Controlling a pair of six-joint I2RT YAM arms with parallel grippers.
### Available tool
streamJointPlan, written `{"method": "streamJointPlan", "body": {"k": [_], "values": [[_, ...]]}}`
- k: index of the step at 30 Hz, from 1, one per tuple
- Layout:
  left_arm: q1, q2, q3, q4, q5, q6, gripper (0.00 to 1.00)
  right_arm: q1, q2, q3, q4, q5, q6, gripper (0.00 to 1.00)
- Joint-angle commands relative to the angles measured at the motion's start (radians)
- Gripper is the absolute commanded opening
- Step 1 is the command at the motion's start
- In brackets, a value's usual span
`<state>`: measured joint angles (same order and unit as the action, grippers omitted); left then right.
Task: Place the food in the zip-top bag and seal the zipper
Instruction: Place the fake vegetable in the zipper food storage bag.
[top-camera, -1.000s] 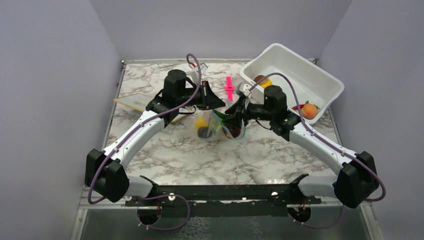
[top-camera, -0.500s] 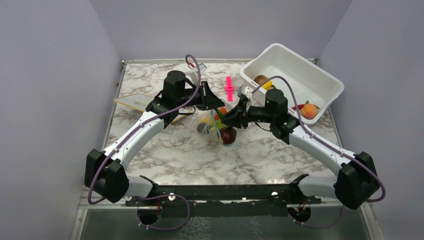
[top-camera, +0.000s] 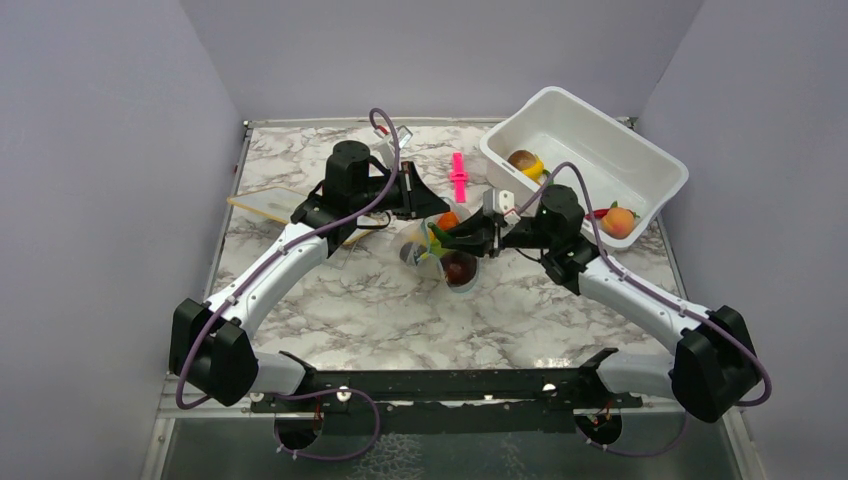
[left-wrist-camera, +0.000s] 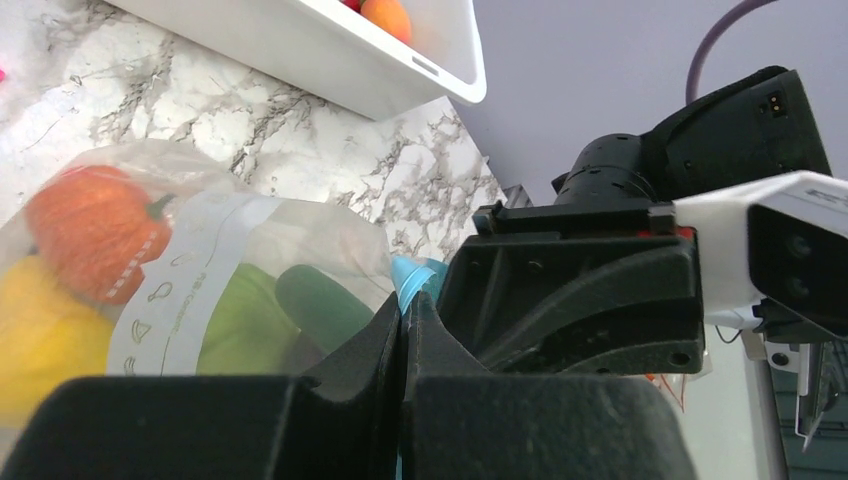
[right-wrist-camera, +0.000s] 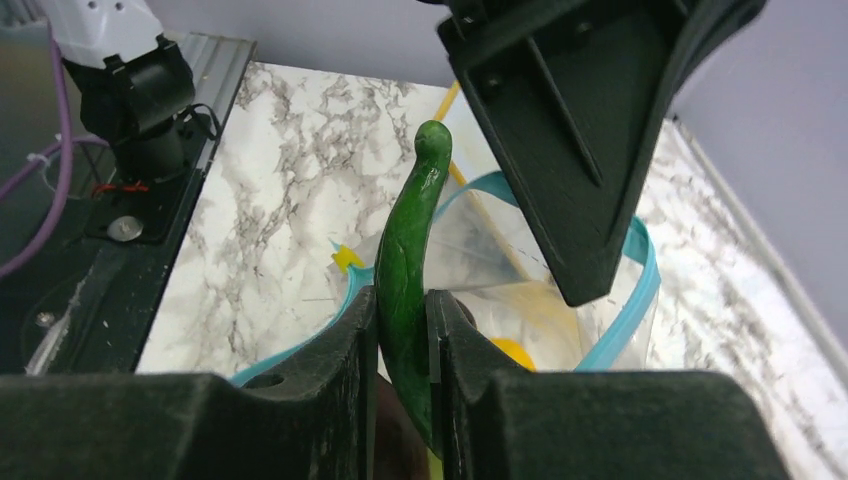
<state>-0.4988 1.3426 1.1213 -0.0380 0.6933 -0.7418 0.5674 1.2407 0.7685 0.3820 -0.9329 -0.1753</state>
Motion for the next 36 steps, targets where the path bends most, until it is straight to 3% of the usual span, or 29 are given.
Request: {"method": "streamJointPlan", "body": {"k": [1, 6, 14, 20, 24, 32, 36], "values": [[-0.001, -0.036, 0.026, 0.039, 0.049, -0.008, 0.00, -0.006, -0.043, -0.018, 0.049, -0.103, -0.196, 0.10], [-0.001, -0.036, 0.033, 0.041, 0.081, -0.013, 0.00, -0.006, -0.031, -0.024, -0.007, -0.121, -0.332, 0.10], [-0.001, -0.048, 0.044, 0.029, 0.101, -0.008, 0.00, -0.006, 0.029, 0.014, -0.102, -0.047, -0.383, 0.14], [-0.001, -0.056, 0.047, 0.019, 0.091, 0.005, 0.00, -0.006, 0.003, 0.016, -0.188, 0.067, -0.417, 0.34], [0.000, -0.049, 0.048, 0.020, 0.084, 0.007, 0.00, -0.006, -0.021, 0.021, -0.212, 0.068, -0.410, 0.41], [-0.001, -0.043, 0.046, 0.024, 0.077, 0.004, 0.00, -0.006, -0.043, 0.036, -0.227, 0.027, -0.392, 0.41], [0.000, -0.046, 0.045, -0.020, 0.035, 0.063, 0.00, -0.006, -0.079, 0.063, -0.218, -0.029, -0.309, 0.41]]}}
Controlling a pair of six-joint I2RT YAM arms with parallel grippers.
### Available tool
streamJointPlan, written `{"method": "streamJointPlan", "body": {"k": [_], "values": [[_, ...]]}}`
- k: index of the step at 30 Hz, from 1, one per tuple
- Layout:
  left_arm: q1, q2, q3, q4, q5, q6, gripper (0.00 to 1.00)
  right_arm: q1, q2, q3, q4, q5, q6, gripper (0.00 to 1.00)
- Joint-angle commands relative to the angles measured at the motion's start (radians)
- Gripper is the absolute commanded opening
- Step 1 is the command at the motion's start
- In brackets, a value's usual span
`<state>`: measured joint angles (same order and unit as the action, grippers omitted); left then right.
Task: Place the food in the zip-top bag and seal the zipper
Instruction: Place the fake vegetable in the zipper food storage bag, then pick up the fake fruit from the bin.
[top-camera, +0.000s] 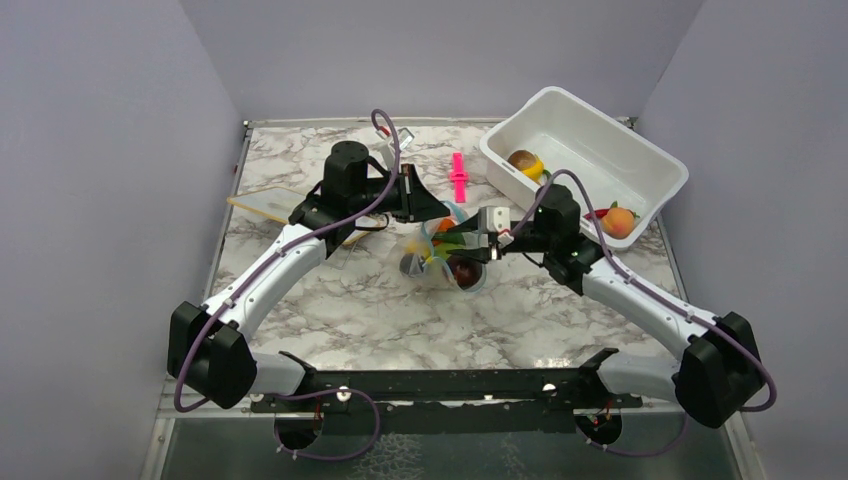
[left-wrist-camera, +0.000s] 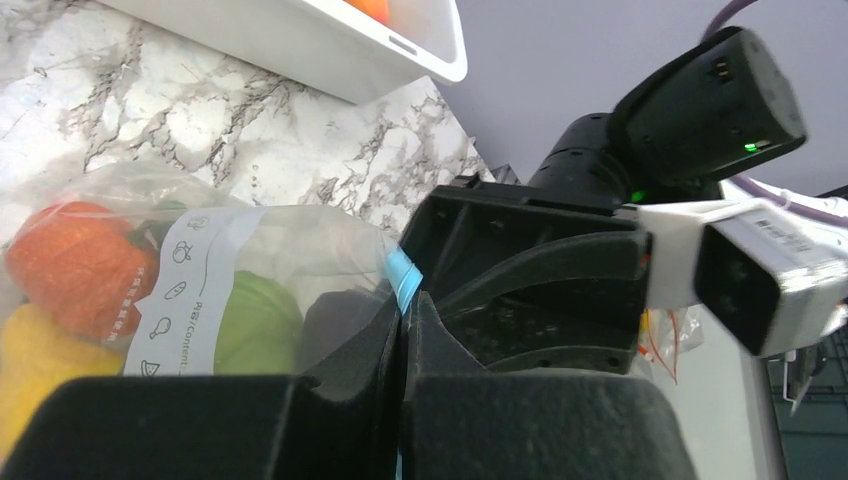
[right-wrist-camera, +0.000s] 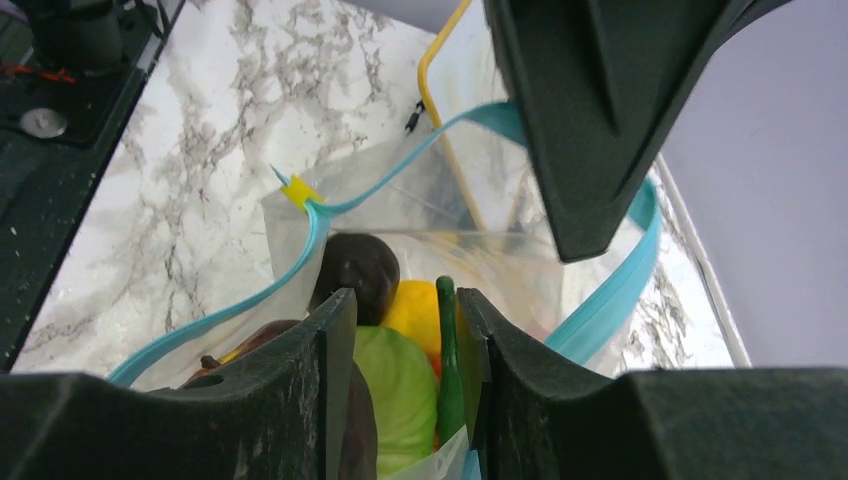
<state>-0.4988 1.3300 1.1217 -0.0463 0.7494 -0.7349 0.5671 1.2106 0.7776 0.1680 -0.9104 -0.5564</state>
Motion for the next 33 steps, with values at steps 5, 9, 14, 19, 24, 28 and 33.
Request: {"method": "streamJointPlan", "body": {"k": [5, 9, 14, 19, 24, 28, 33], "values": [[0.000, -0.039, 0.023, -0.037, -0.078, 0.127, 0.00, -0.006, -0.109, 0.069, 0.047, -0.011, 0.245, 0.41], [-0.001, -0.050, -0.020, -0.006, -0.099, 0.148, 0.00, -0.006, -0.165, 0.053, 0.125, 0.068, 0.431, 0.45], [-0.001, -0.068, -0.070, 0.029, -0.080, 0.208, 0.00, -0.006, -0.175, 0.115, 0.049, 0.350, 0.640, 0.46], [-0.014, -0.115, -0.172, 0.075, -0.117, 0.312, 0.00, -0.006, -0.110, 0.205, -0.092, 0.655, 0.680, 0.46], [-0.050, -0.176, -0.277, 0.157, -0.150, 0.377, 0.00, -0.007, 0.001, 0.331, -0.225, 0.895, 0.672, 0.47], [-0.063, -0.203, -0.318, 0.209, -0.169, 0.371, 0.00, -0.016, 0.143, 0.464, -0.342, 1.065, 0.641, 0.49], [-0.082, -0.196, -0.325, 0.203, -0.166, 0.354, 0.00, -0.117, 0.305, 0.629, -0.474, 1.050, 0.590, 0.56]]}}
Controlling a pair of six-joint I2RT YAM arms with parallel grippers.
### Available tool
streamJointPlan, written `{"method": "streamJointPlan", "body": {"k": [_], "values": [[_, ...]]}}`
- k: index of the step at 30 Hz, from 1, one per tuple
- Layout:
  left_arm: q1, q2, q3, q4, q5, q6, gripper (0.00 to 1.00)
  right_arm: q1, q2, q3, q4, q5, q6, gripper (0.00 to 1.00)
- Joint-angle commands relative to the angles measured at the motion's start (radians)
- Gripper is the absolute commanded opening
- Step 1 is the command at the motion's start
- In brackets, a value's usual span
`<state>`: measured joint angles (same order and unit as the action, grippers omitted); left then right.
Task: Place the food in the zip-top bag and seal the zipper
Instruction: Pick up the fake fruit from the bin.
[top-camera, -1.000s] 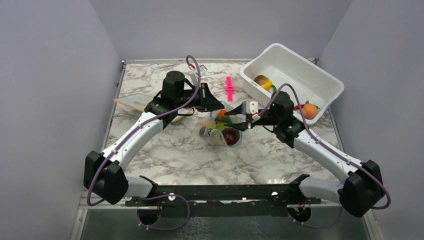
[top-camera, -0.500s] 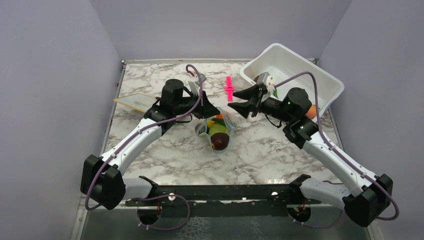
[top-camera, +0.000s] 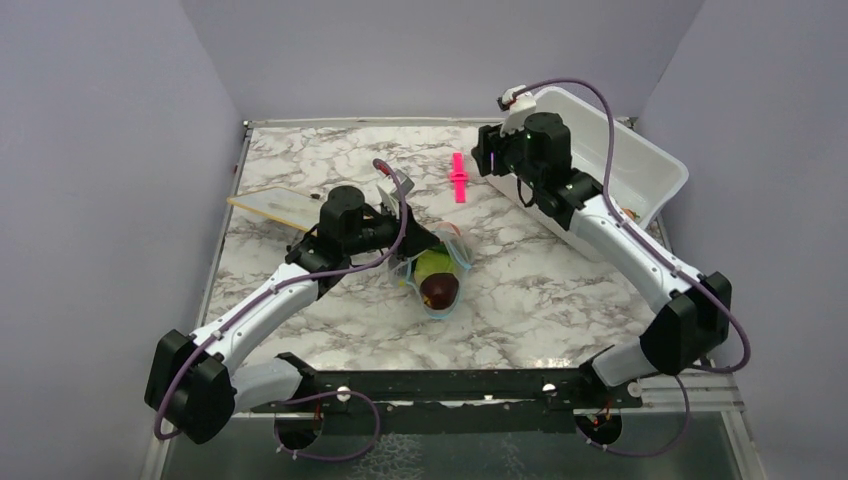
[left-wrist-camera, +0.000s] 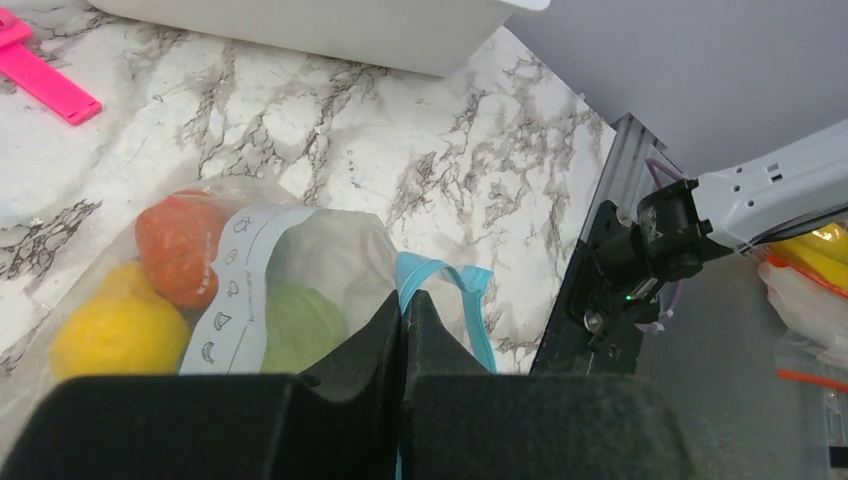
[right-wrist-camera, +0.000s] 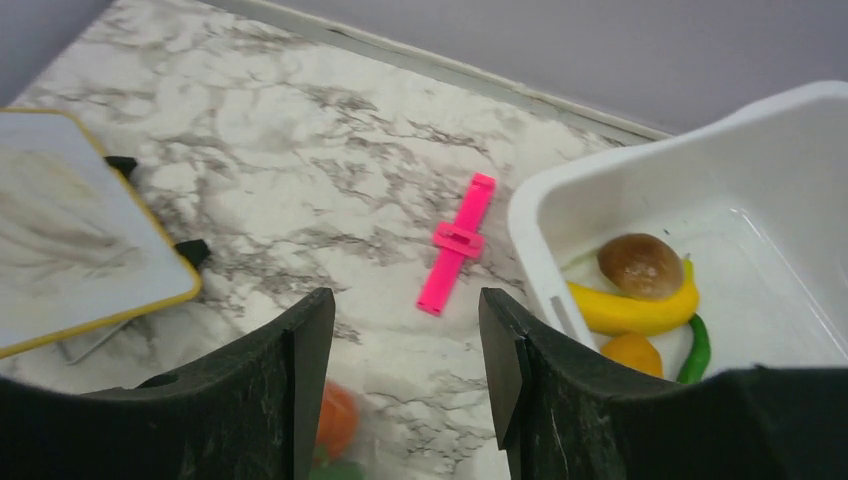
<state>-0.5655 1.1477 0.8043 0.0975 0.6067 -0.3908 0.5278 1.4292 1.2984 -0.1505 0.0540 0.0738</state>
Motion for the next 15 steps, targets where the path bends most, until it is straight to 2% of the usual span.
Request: {"method": "streamJointPlan", "body": {"k": [1, 8, 13, 15], "values": [[-0.017, -0.011, -0.007, 0.052, -0.025, 0.010, 0.00, -0.107, 0.118, 0.139, -0.180, 0.052, -0.062, 0.57], [-0.019, -0.005, 0.022, -0.008, -0.083, 0.009, 0.00, -0.291, 0.324, 0.346, -0.333, -0.019, -0.132, 0.64], [-0.020, -0.001, 0.024, -0.015, -0.131, -0.003, 0.00, -0.388, 0.465, 0.465, -0.406, -0.030, -0.143, 0.68], [-0.020, 0.004, 0.030, -0.027, -0.143, -0.002, 0.00, -0.417, 0.523, 0.523, -0.445, -0.048, -0.144, 0.72]]}}
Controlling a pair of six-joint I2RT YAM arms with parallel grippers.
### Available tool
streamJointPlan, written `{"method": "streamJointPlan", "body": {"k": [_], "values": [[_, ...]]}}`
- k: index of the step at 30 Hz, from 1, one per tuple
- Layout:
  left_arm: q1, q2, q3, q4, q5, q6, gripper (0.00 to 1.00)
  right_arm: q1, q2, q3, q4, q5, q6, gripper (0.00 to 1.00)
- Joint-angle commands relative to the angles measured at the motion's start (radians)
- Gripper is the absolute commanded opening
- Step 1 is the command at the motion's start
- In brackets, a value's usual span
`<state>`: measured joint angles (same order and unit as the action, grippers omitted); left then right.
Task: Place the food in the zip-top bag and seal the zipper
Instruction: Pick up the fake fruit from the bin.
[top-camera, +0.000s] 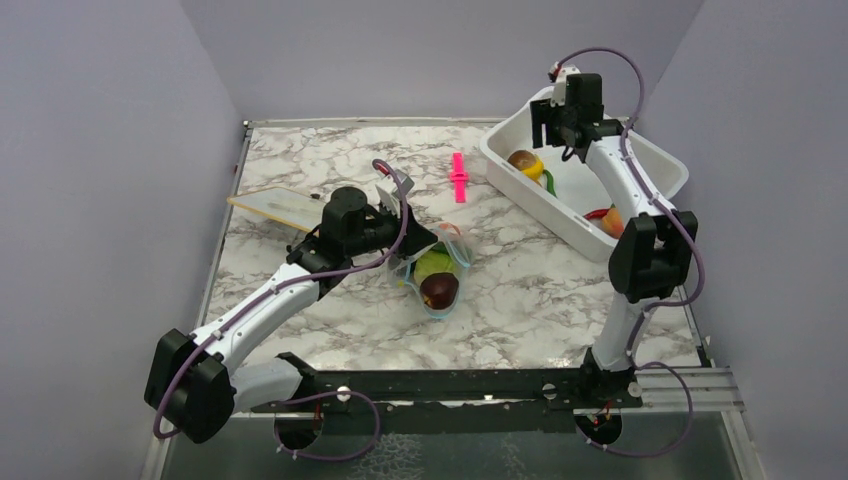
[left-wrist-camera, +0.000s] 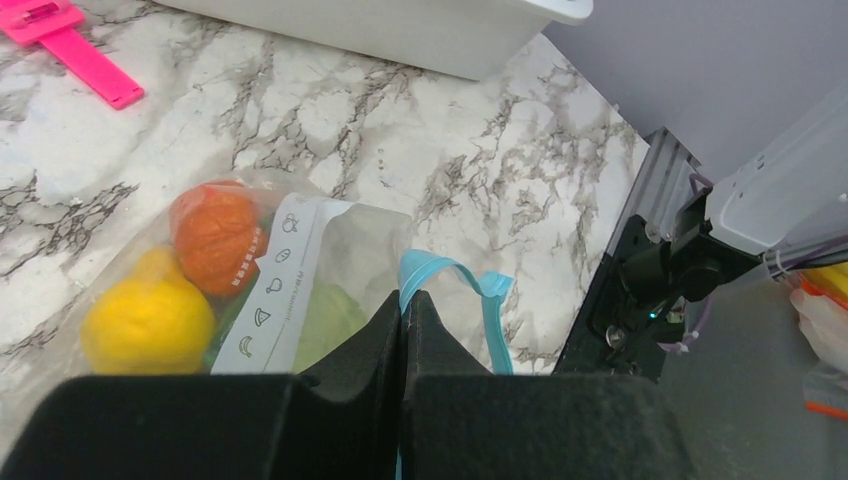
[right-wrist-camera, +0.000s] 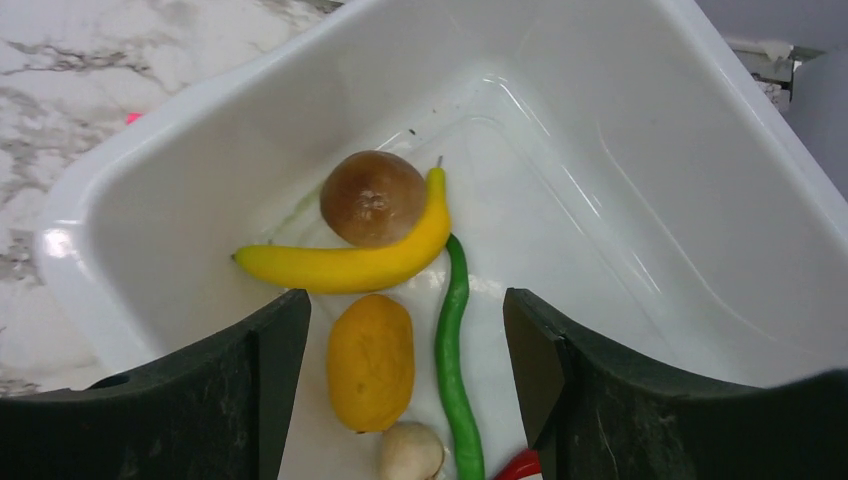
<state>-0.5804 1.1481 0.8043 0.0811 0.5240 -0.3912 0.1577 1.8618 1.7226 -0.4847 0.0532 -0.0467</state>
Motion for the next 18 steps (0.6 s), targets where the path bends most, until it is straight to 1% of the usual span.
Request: {"method": "streamJointPlan", "body": {"k": [1, 6, 11, 14, 18], "values": [[-0.006, 0.006, 0.033, -0.016, -0.064, 0.001, 0.00, -0.056, 0.118, 0.129, -0.129, -0.049, -0.023, 0.74], [-0.006, 0.022, 0.033, -0.017, -0.093, -0.004, 0.00, -0.083, 0.213, 0.216, -0.177, -0.066, -0.029, 0.75], [-0.006, 0.056, 0.006, 0.021, -0.132, -0.002, 0.00, -0.099, 0.244, 0.174, -0.151, -0.136, 0.022, 0.74], [-0.008, 0.092, 0.005, 0.040, -0.184, -0.019, 0.00, -0.100, 0.255, 0.141, -0.136, -0.111, 0.058, 0.74], [-0.017, 0.149, 0.026, 0.040, -0.207, -0.028, 0.00, -0.108, 0.263, 0.141, -0.144, -0.074, 0.096, 0.74]]}}
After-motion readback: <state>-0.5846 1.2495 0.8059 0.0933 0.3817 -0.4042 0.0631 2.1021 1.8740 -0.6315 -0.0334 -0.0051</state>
